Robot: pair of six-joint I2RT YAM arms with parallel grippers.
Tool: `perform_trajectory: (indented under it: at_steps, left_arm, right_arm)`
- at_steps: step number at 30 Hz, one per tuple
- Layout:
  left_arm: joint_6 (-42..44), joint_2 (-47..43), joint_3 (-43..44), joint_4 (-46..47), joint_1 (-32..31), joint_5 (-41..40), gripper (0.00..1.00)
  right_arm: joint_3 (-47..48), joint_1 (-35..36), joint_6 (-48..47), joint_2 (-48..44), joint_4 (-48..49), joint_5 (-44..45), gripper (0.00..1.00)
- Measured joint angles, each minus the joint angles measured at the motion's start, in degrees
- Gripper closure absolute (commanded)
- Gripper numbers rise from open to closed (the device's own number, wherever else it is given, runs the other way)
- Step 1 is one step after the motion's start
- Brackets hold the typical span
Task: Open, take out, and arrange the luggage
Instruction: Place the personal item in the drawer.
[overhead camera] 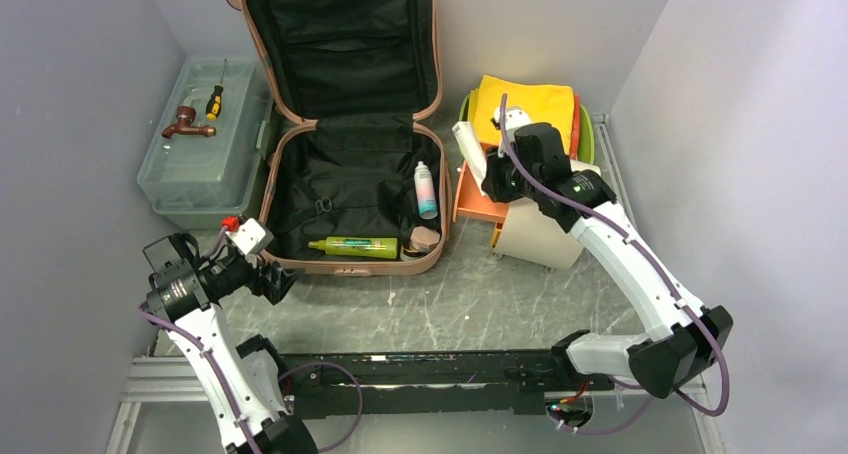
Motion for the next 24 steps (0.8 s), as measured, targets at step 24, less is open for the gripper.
perform_trajectory:
  at_steps: [24]
  left_arm:
    - [-0.5, -0.3, 0.0, 0.1, 0.7, 0.0, 0.01]
  right_arm:
    - [-12.4, -1.2, 17.2, -9.5, 9.6, -0.2, 0.95]
